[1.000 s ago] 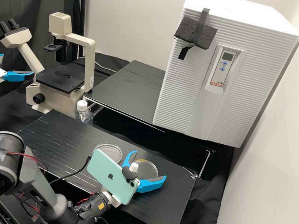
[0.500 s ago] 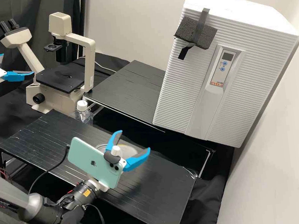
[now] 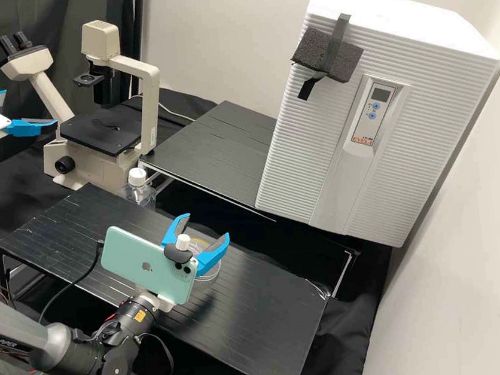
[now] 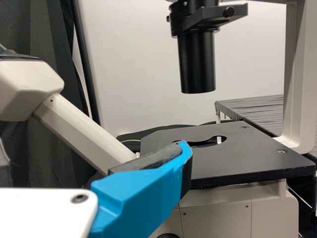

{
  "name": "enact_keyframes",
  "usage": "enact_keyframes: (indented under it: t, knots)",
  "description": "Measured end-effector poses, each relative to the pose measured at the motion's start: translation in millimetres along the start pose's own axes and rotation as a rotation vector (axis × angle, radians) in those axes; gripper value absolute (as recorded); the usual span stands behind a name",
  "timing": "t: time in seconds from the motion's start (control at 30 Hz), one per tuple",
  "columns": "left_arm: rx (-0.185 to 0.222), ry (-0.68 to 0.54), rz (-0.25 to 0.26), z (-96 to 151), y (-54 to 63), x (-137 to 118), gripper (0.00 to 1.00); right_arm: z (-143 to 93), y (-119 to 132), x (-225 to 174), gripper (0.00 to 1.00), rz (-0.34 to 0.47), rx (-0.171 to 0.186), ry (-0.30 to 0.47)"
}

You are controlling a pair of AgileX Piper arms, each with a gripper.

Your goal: Close the petri dish lid.

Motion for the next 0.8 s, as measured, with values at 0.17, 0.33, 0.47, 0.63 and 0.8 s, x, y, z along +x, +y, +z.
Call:
enact_keyframes:
  t: [0.17, 0.33, 0.47, 0.63, 0.8]
  knots:
    - [0.000, 0.000, 0.000, 0.0, 0.0, 0.0, 1.00, -1.8, 1.0, -3.3, 1.00, -0.005, -0.045, -0.001]
    - [0.000, 0.000, 0.000, 0.0, 0.0, 0.0, 1.00, -11.2, 0.4, -7.9, 1.00, -0.014, -0.122, 0.033]
    - [0.000, 0.000, 0.000, 0.0, 0.0, 0.0, 1.00, -17.7, -0.6, -10.4, 1.00, -0.016, -0.163, 0.061]
    - [0.000, 0.000, 0.000, 0.0, 0.0, 0.0, 1.00, -18.7, -3.6, -10.8, 1.00, -0.047, -0.181, 0.069]
    - [0.000, 0.000, 0.000, 0.0, 0.0, 0.0, 1.00, -18.4, -8.4, -11.3, 1.00, -0.100, -0.205, 0.073]
